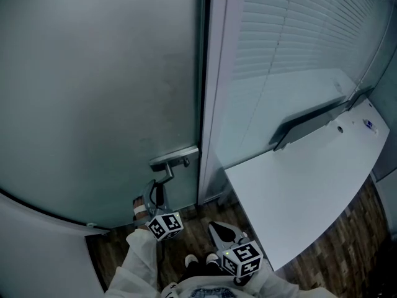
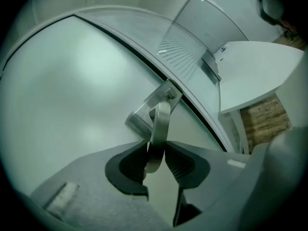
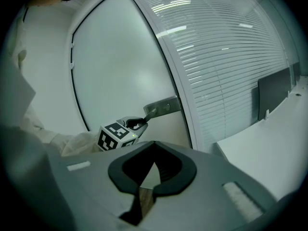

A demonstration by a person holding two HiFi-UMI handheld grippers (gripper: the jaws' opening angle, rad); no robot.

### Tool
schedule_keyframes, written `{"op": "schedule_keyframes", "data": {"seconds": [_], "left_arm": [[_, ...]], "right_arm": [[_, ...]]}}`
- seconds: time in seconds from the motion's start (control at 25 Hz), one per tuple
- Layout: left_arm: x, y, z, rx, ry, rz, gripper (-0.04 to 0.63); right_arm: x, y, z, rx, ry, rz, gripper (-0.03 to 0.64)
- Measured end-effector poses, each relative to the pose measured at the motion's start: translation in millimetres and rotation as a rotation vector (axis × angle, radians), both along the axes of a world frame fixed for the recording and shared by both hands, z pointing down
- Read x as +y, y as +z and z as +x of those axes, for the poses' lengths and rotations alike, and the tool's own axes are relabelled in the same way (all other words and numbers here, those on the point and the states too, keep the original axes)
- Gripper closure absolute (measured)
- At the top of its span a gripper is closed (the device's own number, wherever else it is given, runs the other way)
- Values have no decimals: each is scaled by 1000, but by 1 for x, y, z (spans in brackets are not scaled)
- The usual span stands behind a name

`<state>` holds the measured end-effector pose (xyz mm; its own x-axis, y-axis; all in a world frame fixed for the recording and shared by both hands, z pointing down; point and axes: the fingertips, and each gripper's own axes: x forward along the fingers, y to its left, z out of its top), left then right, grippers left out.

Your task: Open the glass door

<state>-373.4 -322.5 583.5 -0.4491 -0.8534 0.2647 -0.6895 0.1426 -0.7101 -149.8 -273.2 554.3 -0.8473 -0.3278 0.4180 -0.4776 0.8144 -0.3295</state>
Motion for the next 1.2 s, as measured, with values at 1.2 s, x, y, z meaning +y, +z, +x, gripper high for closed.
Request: {"op": "schedule_keyframes", "data": {"seconds": [1.2], "left_arm": [[61, -8, 55, -121, -2, -137, 483]], "right_arm": [[2, -19, 41, -64, -24, 2, 611]]}}
